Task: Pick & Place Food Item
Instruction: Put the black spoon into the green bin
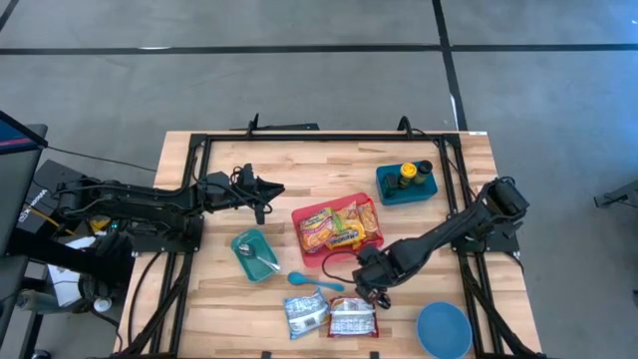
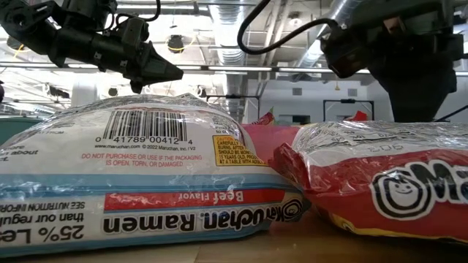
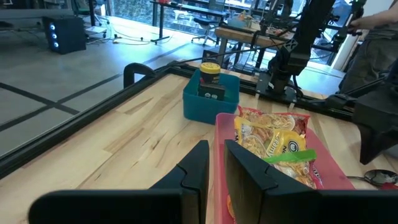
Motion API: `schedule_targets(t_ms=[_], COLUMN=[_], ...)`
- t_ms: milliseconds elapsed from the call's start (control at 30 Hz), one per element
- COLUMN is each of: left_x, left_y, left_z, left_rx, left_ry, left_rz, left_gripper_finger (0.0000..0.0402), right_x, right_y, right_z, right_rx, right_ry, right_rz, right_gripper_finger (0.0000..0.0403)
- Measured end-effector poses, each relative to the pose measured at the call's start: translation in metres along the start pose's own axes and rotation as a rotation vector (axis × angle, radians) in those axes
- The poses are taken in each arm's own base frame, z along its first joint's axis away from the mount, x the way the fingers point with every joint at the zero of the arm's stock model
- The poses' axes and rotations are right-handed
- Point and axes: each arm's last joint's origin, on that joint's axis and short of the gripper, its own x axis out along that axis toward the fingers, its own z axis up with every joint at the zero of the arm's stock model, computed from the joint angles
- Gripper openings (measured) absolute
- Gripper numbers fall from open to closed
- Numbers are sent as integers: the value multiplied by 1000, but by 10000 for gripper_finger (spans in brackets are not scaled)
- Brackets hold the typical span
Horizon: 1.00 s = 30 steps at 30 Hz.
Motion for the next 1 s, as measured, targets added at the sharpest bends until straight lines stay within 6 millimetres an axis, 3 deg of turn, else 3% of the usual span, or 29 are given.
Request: schedule_targets(t_ms=[1000], left_x=[0], left_y=[0], left_z=[0], left_rx=[0], left_ry=[1], left_rz=[-4], left_gripper_finger=[44], right_x=[0], right_y=[1], right_z=[-6], right_rx=[103], right_ry=[-57], right_rz=[-22], right_gripper_finger=[1])
